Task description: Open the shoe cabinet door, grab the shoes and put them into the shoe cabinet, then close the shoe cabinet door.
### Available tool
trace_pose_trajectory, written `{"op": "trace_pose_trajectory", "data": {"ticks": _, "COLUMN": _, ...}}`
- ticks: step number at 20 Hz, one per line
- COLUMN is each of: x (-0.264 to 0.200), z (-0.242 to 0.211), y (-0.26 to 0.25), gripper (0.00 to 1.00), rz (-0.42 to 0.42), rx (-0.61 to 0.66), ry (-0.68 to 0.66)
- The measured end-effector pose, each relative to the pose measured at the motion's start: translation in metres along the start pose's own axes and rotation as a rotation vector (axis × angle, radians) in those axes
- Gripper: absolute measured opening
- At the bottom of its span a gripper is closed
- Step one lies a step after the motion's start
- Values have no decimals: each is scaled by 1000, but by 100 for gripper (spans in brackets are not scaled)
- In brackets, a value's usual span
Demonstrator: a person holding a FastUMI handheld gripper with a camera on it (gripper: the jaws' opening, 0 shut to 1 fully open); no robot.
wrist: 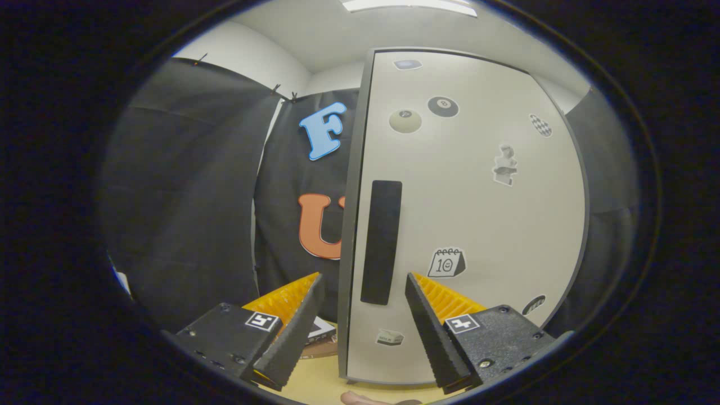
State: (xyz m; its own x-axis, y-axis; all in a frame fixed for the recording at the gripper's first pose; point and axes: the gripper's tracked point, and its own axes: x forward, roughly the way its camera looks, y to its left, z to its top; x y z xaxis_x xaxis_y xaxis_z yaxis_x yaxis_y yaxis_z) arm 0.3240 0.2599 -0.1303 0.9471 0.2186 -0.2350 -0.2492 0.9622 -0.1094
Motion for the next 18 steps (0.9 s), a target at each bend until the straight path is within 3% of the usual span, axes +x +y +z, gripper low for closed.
{"op": "trace_pose_trajectory", "data": {"ticks": 2, "x": 10, "z": -4, "y": 1, "gripper": 92, "rz": -11, "rx": 59, "ry": 28}}
{"op": "trace_pose_trajectory", "data": {"ticks": 6, "x": 25, "z": -11, "y": -8, "gripper": 63, "rz": -40, "rx": 97, "ry": 102}}
{"op": "trace_pose_trajectory", "data": {"ticks": 8, "x": 24, "z": -9, "y": -8, "gripper": 36, "rz": -32, "rx": 53, "ry": 98}}
{"op": "trace_pose_trajectory", "data": {"ticks": 10, "x": 22, "z": -12, "y": -10, "gripper": 33, "rz": 11, "rx": 6, "ry": 82}}
{"op": "trace_pose_trajectory", "data": {"ticks": 13, "x": 13, "z": -9, "y": -9, "gripper": 31, "rz": 99, "rx": 49, "ry": 66}}
{"op": "trace_pose_trajectory", "data": {"ticks": 18, "x": -22, "z": -6, "y": -9, "gripper": 31, "rz": 171, "rx": 67, "ry": 71}}
